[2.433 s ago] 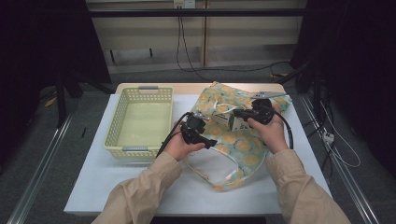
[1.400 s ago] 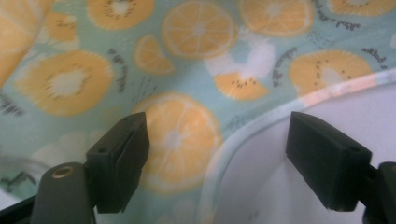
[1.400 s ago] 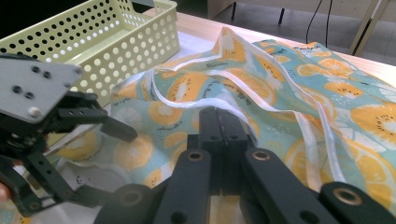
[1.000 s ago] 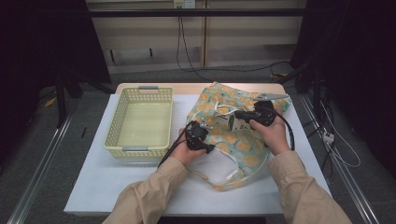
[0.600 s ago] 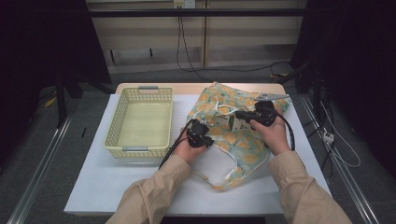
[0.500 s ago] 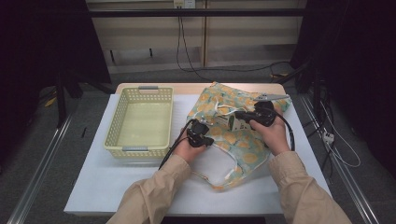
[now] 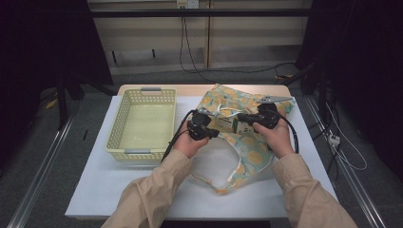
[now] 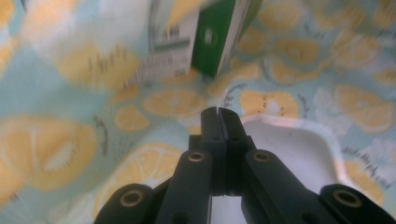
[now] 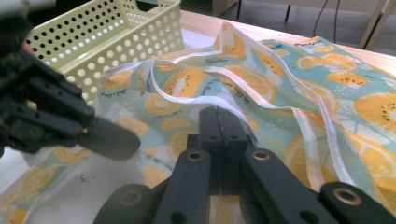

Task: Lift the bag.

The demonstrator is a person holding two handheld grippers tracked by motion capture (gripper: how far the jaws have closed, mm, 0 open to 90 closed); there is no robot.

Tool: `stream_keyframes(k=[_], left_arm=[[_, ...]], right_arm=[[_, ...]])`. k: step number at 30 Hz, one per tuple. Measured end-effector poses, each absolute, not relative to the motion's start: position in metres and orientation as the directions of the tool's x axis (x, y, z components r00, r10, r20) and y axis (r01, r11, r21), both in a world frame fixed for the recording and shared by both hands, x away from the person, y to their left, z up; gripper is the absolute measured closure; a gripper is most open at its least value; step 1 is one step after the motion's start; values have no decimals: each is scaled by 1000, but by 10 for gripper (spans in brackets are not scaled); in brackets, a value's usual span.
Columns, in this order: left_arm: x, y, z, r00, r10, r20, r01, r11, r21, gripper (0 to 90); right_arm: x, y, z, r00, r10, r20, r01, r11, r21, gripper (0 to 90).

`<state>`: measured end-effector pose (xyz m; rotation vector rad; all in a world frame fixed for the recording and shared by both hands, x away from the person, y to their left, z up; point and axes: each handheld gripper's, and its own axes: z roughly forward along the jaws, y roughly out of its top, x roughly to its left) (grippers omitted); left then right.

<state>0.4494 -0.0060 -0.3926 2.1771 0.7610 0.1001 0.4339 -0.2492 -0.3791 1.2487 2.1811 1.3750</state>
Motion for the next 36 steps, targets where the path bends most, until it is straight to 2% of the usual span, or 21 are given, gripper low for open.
stream_keyframes(k=[12, 17, 22, 24, 26, 27, 28, 30, 31, 36], left_arm=[[453, -17, -353, 824, 549, -140, 443, -470, 763, 900], [456, -17, -348, 816, 558, -150, 450, -451, 771, 900], [458, -17, -348, 812, 561, -162, 456, -437, 775, 900], [458, -16, -346, 813, 559, -164, 455, -432, 779, 900], [457, -16, -344, 814, 558, -163, 452, -431, 781, 900], [457, -16, -344, 812, 559, -168, 455, -426, 782, 900], [457, -16, -343, 813, 558, -168, 455, -429, 780, 900], [458, -14, -343, 810, 559, -175, 459, -420, 783, 900], [458, -14, -344, 812, 556, -177, 457, -418, 785, 900], [459, -12, -340, 822, 529, -213, 451, -374, 810, 900]], right_arm=[[430, -234, -376, -645, 727, 237, 522, 193, 831, 889], [429, -227, -373, -673, 704, 228, 506, 213, 836, 760], [428, -222, -376, -692, 688, 217, 497, 237, 835, 534], [429, -219, -378, -697, 691, 192, 490, 263, 831, 500], [430, -216, -381, -688, 709, 155, 494, 302, 815, 522], [430, -215, -383, -682, 721, 123, 493, 329, 805, 598], [431, -215, -385, -684, 723, 97, 488, 355, 797, 630], [432, -216, -385, -679, 732, 65, 471, 366, 803, 839], [433, -218, -384, -674, 734, 82, 470, 340, 815, 892], [435, -223, -368, -675, 735, 62, 455, 348, 820, 900]])
